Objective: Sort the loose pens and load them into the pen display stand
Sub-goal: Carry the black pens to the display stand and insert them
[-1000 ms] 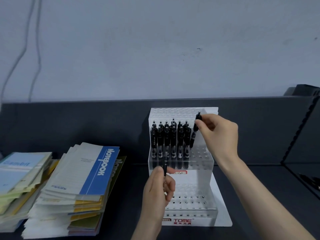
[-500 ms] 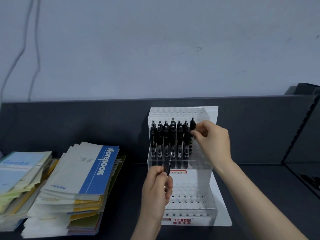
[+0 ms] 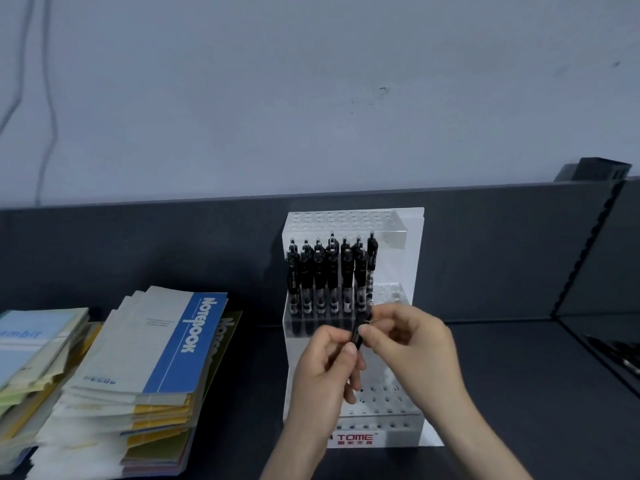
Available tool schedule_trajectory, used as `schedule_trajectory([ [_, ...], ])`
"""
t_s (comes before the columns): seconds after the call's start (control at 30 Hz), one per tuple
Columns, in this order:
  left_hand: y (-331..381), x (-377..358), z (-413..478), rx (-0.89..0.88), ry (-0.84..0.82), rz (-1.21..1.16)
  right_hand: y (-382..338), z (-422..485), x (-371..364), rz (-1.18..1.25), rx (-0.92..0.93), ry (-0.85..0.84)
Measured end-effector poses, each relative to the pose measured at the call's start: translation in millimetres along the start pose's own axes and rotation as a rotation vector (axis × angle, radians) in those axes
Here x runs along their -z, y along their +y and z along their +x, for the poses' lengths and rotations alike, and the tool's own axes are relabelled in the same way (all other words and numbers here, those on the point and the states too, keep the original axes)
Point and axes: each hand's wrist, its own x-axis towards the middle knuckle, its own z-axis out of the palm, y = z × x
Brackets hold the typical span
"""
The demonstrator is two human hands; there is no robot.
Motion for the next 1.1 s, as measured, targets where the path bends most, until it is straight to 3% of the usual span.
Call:
schedule_trajectory([
  [0.1, -0.1, -0.7, 0.8, -0.014, -0.016, 0.033, -6.9, 4.6, 4.5, 0.100, 0.021, 0.038],
  [0.17, -3.7, 1.2, 1.2, -0.027, -0.020, 0.130, -14.9, 17.9, 16.1, 0.192, 0.072, 0.179],
  [0.3, -16.8, 11.3, 0.0, -0.076, 0.056, 0.546, -38.9, 50.3, 39.8, 0.113, 0.243, 0.422],
  [0.57, -19.8, 16.1, -2.0, -0.152, 0.056, 0.871, -38.1, 72.0, 14.0, -0.194, 0.361, 0.347],
  [0.8, -20.2, 25.1, 0.1, -0.176, 0.075, 0.848, -16.0, 75.1, -2.2, -0.387, 0.347, 0.278],
  [1.1, -17.2, 27.6, 4.9, -0.158, 0.046, 0.820, -9.2, 72.4, -5.0, -0.401, 0.261, 0.271],
])
